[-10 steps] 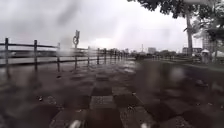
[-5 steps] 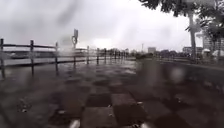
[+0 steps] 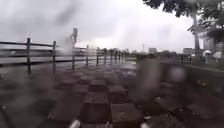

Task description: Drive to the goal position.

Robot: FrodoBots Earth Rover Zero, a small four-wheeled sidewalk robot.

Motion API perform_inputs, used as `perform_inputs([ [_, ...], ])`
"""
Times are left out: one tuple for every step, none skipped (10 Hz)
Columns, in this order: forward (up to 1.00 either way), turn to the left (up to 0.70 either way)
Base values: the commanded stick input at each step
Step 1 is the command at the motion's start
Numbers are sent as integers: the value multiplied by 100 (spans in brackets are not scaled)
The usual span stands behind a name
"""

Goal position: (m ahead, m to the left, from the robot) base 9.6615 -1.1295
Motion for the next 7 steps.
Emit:
perform_inputs([
  [70, -9],
  [70, -26],
  [70, -13],
  [70, 0],
  [70, 0],
  [70, 0],
  [70, 0],
])
